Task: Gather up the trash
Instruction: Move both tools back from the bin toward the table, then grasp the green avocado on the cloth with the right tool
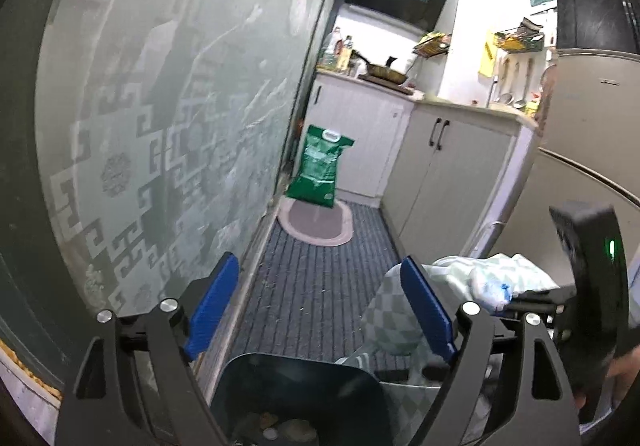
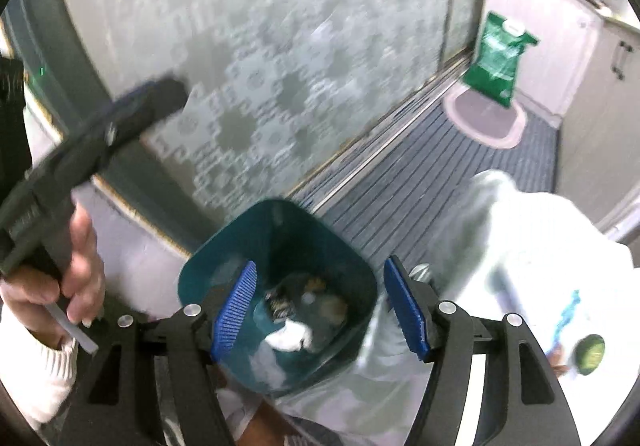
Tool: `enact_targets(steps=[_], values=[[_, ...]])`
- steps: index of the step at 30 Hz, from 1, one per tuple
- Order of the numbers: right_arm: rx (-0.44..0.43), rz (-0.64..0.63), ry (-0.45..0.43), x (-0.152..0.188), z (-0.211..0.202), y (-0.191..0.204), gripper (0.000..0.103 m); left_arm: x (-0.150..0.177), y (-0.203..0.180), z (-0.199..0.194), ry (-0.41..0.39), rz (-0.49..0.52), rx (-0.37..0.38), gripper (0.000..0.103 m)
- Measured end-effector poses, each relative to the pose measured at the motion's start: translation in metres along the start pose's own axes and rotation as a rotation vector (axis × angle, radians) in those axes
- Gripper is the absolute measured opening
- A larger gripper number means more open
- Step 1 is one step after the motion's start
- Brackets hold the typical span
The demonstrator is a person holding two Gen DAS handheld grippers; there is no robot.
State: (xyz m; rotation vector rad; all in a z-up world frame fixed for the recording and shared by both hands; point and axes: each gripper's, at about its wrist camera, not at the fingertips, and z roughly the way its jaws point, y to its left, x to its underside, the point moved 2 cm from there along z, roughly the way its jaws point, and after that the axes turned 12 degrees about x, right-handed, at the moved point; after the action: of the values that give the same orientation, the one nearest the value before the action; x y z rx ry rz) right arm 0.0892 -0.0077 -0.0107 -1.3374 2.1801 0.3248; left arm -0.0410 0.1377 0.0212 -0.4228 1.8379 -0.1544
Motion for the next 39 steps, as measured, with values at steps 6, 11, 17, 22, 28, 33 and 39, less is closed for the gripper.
enact_targets(steps=[6,11,17,22,28,33,39], values=[[0.026,0.111,-0.075,0.0,-0.026,-0.043,0.067,-0.001,-0.023,0.006,-0.014,0.033,0.065,0.086],[0.091,0.201,-0.12,0.01,-0.045,-0.086,0.067,0.001,-0.041,0.018,0.001,0.054,0.107,0.086],[0.15,0.261,-0.145,0.028,-0.062,-0.125,0.066,0.009,-0.067,0.042,0.057,0.074,0.17,0.086],[0.193,0.295,-0.144,0.045,-0.068,-0.149,0.066,0.02,-0.097,0.074,0.136,0.138,0.219,0.086],[0.22,0.333,-0.121,0.063,-0.069,-0.177,0.055,0.035,-0.126,0.098,0.199,0.203,0.256,0.09],[0.233,0.33,-0.077,0.076,-0.055,-0.189,0.055,0.048,-0.149,0.108,0.254,0.253,0.278,0.087],[0.219,0.318,-0.036,0.082,-0.037,-0.194,0.05,0.059,-0.167,0.109,0.326,0.229,0.393,0.074]])
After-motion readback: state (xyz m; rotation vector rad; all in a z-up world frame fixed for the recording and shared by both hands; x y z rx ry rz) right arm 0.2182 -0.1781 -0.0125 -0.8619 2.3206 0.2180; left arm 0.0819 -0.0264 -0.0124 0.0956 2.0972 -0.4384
